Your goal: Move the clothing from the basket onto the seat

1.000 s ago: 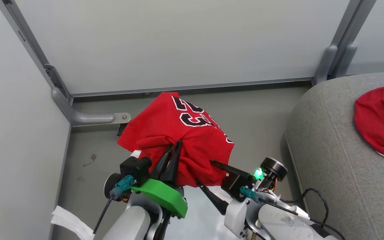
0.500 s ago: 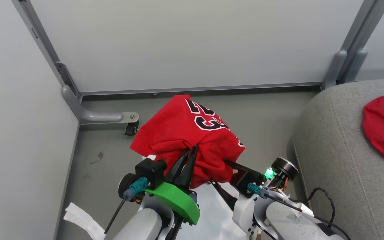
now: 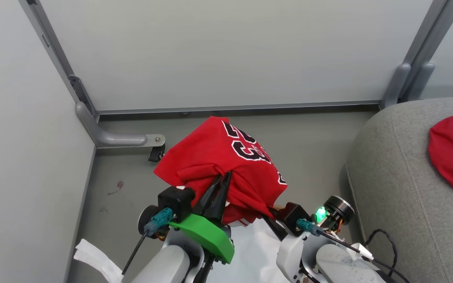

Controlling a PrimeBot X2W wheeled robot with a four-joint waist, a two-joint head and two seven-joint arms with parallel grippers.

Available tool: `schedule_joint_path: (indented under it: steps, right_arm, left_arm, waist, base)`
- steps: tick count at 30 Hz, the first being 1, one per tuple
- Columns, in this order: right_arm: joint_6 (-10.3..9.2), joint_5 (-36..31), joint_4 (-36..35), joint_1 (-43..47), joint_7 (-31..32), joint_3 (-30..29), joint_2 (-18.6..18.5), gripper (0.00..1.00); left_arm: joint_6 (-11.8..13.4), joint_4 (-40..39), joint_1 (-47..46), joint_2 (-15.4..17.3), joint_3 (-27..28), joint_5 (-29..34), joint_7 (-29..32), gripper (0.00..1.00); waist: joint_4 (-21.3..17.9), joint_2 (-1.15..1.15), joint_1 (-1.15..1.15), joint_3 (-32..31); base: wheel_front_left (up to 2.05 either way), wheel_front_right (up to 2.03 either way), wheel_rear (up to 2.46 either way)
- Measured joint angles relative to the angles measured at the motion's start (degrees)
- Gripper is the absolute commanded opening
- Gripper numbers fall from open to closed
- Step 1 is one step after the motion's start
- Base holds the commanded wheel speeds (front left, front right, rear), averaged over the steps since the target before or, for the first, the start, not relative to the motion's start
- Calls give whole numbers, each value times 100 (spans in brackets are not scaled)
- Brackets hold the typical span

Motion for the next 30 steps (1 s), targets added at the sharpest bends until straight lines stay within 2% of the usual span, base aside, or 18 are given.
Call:
schedule_joint_path:
  steps: [14,15,16,17,23,30]
  right_arm:
    - [0,125,-68,38,0,-44,4,0]
    - [0,125,-102,40,0,-63,4,0]
    - [0,126,-146,49,0,-89,3,0]
    - [0,126,-202,62,0,-119,1,0]
    - [0,174,-748,168,1,-414,-1,0]
    - [0,209,-1467,414,7,-1003,-8,0]
  left_arm:
    - [25,31,8,-1,185,44,8,0]
    - [43,32,11,-1,203,62,8,32]
    - [51,35,16,-1,222,82,8,81]
    - [71,69,25,-3,257,87,7,100]
    - [80,162,93,-2,517,278,-11,100]
    - [16,277,257,1,1000,658,-14,100]
  waist:
    - [-118,0,0,2]
    - [-127,0,0,2]
    - [-136,0,0,3]
    - [-154,0,0,5]
    - [-343,0,0,20]
    - [-797,0,0,68]
  base:
    - [0,0,0]
    - [0,0,0]
    - [0,0,0]
    - [0,0,0]
    - [0,0,0]
    - [0,0,0]
